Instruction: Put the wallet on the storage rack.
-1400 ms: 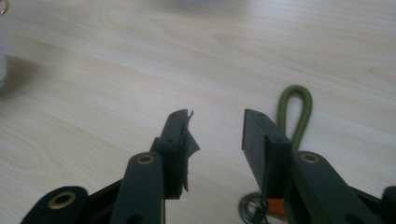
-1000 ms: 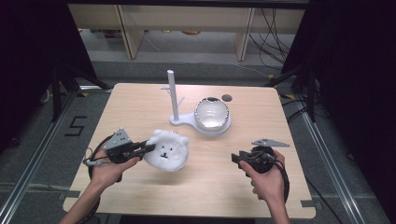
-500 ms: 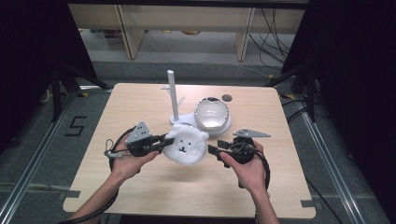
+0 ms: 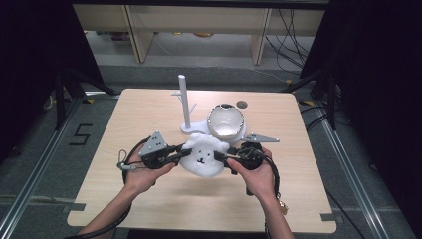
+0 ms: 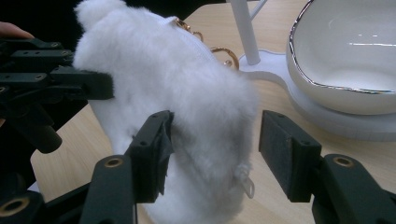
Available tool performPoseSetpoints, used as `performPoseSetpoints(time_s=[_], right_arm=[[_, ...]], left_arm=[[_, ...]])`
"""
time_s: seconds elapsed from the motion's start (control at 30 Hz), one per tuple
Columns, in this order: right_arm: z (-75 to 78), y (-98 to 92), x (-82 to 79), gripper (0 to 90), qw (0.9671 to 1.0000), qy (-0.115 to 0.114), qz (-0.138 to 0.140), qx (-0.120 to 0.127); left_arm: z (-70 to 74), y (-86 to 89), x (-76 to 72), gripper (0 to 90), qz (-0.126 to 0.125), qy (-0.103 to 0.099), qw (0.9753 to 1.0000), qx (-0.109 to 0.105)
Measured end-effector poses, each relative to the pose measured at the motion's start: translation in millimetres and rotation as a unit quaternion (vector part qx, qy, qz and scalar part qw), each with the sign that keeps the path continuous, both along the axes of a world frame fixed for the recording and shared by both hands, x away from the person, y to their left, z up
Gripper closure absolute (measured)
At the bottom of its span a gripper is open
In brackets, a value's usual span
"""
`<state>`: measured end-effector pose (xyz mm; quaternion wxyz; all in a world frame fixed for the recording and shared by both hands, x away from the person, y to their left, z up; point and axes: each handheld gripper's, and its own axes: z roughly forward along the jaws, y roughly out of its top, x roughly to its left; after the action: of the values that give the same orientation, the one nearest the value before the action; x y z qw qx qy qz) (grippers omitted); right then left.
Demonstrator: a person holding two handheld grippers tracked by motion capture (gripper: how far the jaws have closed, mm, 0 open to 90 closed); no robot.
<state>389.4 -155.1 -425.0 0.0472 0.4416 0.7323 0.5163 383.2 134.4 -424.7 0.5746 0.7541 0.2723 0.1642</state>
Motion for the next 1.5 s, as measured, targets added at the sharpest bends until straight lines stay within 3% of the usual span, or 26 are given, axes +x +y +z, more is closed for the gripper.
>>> performPoseSetpoints(time_s=[0.2,0.23,0.27,0.3,0.33,0.43,0.47,0.5,0.53,0.6,0.63,0.7,0.73,0.8,0.83,0.87,0.93,1.0,1.1,1.2,1.23,1.27,1.3,1.33,1.43,1.5], right_arm=[[-2.5,2.8,1.5,49.2,0.9998,0.003,0.011,-0.015],[-2.6,3.7,0.8,51.4,0.9998,0.007,0.010,-0.016],[-3.0,3.9,1.0,58.9,0.9993,-0.003,0.015,-0.033],[-3.0,3.9,1.0,58.9,0.9993,-0.003,0.015,-0.033],[-1.9,4.4,-1.2,68.2,0.9992,-0.004,0.015,-0.036],[-0.1,4.5,-3.3,72.8,0.9991,-0.012,0.013,-0.038],[1.8,5.8,-5.9,74.4,0.9982,-0.034,0.007,-0.048],[1.8,5.8,-5.9,74.4,0.9982,-0.034,0.007,-0.048],[4.9,7.1,-8.4,75.3,0.9953,-0.068,0.008,-0.068],[6.8,9.0,-11.8,75.6,0.9953,-0.069,-0.004,-0.068],[11.5,9.3,-16.7,76.1,0.9923,-0.088,-0.012,-0.086],[11.3,10.1,-16.9,76.3,0.9912,-0.102,-0.012,-0.084],[14.1,7.6,-16.9,76.6,0.9858,-0.133,-0.011,-0.101],[14.9,7.7,-17.8,76.7,0.9854,-0.136,-0.012,-0.101],[14.1,8.0,-16.8,76.8,0.9858,-0.142,-0.011,-0.089],[15.3,5.9,-15.0,76.9,0.9836,-0.154,-0.006,-0.094],[15.3,6.4,-15.2,77.0,0.9850,-0.148,-0.002,-0.088],[16.9,4.5,-15.2,77.0,0.9820,-0.158,-0.004,-0.103],[17.1,5.0,-15.6,77.0,0.9837,-0.152,-0.007,-0.096],[18.3,3.8,-15.5,76.9,0.9831,-0.151,-0.010,-0.102],[19.4,1.3,-12.8,76.9,0.9795,-0.167,-0.011,-0.112],[20.5,0.5,-13.1,76.9,0.9809,-0.159,-0.013,-0.111],[20.8,0.0,-12.6,76.9,0.9818,-0.156,-0.015,-0.107],[21.5,-1.2,-11.5,76.9,0.9805,-0.162,-0.019,-0.109],[24.8,-5.8,-9.0,76.9,0.9797,-0.165,-0.021,-0.112],[26.0,-6.3,-9.7,76.9,0.9812,-0.157,-0.029,-0.109]], left_arm=[[-0.4,-2.4,-1.4,78.1,-0.004,-0.002,1.0000,-0.002],[-0.5,-2.8,-1.9,78.2,-0.003,-0.004,1.0000,-0.002],[-0.6,-2.8,-2.0,78.1,-0.003,-0.004,1.0000,-0.002],[-0.6,-2.8,-2.0,78.0,-0.003,-0.004,1.0000,-0.002],[-1.1,-2.5,-1.7,78.0,-0.001,-0.003,1.0000,-0.002],[-2.3,-2.4,0.1,77.5,-0.003,-0.005,0.9999,-0.010],[-1.7,-1.8,0.1,76.3,0.001,-0.006,1.0000,-0.006],[-2.0,-2.0,0.6,76.3,0.002,-0.009,0.9999,-0.008],[-2.4,-2.9,1.7,74.4,0.006,-0.016,0.9998,-0.009],[-2.6,-3.1,2.8,73.1,0.008,-0.018,0.9998,-0.010],[-2.7,-3.0,3.7,67.3,0.009,-0.019,0.9997,-0.011],[-2.7,-2.3,6.1,63.9,0.014,-0.021,0.9996,-0.014],[-2.5,-1.3,7.5,55.0,0.018,-0.024,0.9994,-0.015],[-2.3,-0.5,7.9,52.0,0.020,-0.026,0.9994,-0.012],[-2.3,0.5,8.1,48.9,0.023,-0.028,0.9993,-0.008],[-2.8,3.2,7.3,44.7,0.026,-0.028,0.9992,-0.008],[-2.9,6.3,5.8,43.5,0.030,-0.028,0.9991,0.000],[-5.1,13.9,2.2,40.6,0.036,-0.032,0.9988,0.009],[-6.4,21.5,-1.7,38.6,0.042,-0.030,0.9984,0.021],[-9.4,34.8,-7.7,38.1,0.052,-0.030,0.9978,0.027],[-10.3,39.8,-9.8,38.0,0.057,-0.029,0.9975,0.029],[-12.1,50.7,-14.3,38.0,0.071,-0.027,0.9965,0.035],[-12.1,50.7,-14.3,37.9,0.071,-0.027,0.9965,0.035],[-13.8,55.9,-16.3,37.8,0.078,-0.027,0.9961,0.032],[-23.5,75.6,-26.9,37.5,0.110,-0.022,0.9934,0.024],[-27.4,79.6,-29.2,37.3,0.114,-0.023,0.9930,0.020]])
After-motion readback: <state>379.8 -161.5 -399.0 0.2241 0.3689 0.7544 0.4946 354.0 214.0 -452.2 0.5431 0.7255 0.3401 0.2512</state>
